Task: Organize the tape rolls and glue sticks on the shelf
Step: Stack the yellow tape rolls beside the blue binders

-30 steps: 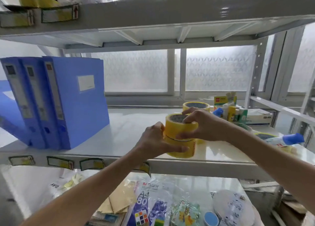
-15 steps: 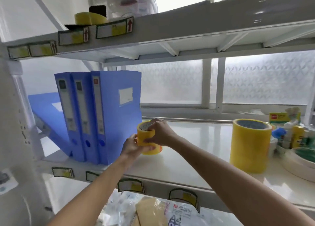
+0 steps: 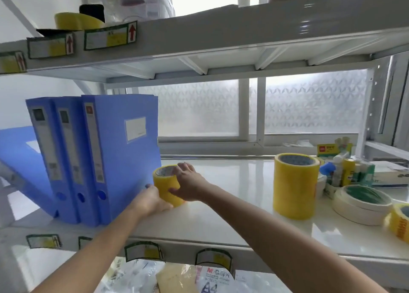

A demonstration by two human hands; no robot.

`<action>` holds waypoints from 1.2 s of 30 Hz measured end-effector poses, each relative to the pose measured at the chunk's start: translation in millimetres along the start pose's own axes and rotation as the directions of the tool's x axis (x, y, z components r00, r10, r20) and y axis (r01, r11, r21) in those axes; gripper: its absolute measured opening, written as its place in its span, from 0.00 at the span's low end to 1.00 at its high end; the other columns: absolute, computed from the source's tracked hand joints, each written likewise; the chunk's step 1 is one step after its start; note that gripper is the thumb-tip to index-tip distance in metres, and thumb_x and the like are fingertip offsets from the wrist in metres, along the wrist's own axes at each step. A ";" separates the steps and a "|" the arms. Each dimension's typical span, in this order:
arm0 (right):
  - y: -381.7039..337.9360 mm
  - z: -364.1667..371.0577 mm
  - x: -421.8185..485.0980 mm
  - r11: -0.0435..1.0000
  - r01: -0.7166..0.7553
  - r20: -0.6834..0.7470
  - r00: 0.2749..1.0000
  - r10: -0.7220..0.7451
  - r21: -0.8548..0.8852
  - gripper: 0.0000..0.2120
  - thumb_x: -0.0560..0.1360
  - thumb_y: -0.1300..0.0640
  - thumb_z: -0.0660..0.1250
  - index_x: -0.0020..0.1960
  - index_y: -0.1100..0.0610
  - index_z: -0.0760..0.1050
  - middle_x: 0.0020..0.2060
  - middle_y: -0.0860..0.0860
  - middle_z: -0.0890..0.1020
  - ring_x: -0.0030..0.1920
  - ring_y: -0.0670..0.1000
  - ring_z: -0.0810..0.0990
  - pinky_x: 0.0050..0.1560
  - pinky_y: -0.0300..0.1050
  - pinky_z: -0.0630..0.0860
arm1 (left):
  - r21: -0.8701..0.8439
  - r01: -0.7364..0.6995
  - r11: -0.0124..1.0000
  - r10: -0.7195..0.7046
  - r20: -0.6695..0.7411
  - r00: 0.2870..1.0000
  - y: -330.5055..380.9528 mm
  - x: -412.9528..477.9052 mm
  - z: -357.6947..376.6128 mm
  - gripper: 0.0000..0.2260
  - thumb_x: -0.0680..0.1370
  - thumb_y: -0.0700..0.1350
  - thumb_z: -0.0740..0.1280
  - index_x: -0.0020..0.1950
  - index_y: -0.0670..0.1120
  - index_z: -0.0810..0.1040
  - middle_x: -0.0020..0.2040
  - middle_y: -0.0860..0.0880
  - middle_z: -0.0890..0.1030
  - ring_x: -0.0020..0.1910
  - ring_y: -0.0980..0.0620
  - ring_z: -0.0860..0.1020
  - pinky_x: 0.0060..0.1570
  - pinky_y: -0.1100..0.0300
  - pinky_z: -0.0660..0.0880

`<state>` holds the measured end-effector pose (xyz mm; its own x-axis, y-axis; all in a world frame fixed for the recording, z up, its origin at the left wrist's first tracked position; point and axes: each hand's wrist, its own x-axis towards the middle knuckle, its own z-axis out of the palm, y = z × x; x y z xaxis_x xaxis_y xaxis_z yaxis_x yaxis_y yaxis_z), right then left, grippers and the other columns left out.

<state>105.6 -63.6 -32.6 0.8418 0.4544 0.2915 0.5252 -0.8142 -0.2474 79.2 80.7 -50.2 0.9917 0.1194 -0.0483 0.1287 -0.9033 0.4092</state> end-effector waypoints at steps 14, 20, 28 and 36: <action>123.5 -146.7 -230.7 0.892 -0.360 0.391 0.806 0.444 -0.272 0.17 0.76 0.46 0.66 0.50 0.60 0.80 0.39 0.49 0.79 0.39 0.48 0.75 0.34 0.37 0.69 | 0.252 -0.422 0.871 0.360 0.257 0.897 182.0 -95.6 33.4 0.28 0.73 0.59 0.70 0.61 0.37 0.75 0.61 0.41 0.78 0.59 0.42 0.76 0.49 0.56 0.72; 177.9 -152.0 -249.9 0.823 -0.533 0.245 0.786 0.568 -0.195 0.18 0.73 0.46 0.70 0.57 0.57 0.78 0.51 0.51 0.81 0.51 0.50 0.79 0.53 0.44 0.77 | 0.112 -0.467 0.877 0.429 0.252 0.867 232.8 -87.2 59.0 0.29 0.73 0.55 0.73 0.67 0.39 0.72 0.64 0.43 0.76 0.61 0.46 0.75 0.49 0.59 0.70; 188.3 -153.5 -226.2 0.849 -0.519 0.023 0.854 0.520 0.095 0.34 0.66 0.45 0.77 0.65 0.58 0.68 0.55 0.53 0.77 0.54 0.52 0.77 0.57 0.47 0.77 | -0.368 -0.327 0.870 0.417 0.198 0.887 243.9 -56.3 103.7 0.38 0.57 0.55 0.82 0.65 0.47 0.76 0.59 0.47 0.80 0.56 0.47 0.78 0.56 0.55 0.78; 184.9 -128.5 -204.5 0.827 -0.366 -0.113 0.886 0.450 0.427 0.30 0.56 0.44 0.82 0.53 0.46 0.73 0.47 0.49 0.81 0.50 0.50 0.81 0.50 0.47 0.82 | -0.710 -0.226 0.667 0.430 0.119 0.895 240.8 -43.4 132.7 0.41 0.46 0.52 0.83 0.58 0.49 0.80 0.52 0.47 0.83 0.51 0.47 0.82 0.50 0.49 0.82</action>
<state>14.5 -353.5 -19.2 0.9680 -0.0048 0.2508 0.1795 -0.6853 -0.7058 67.8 -196.6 -70.5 0.9433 -0.3310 0.0241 -0.1419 -0.3365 0.9309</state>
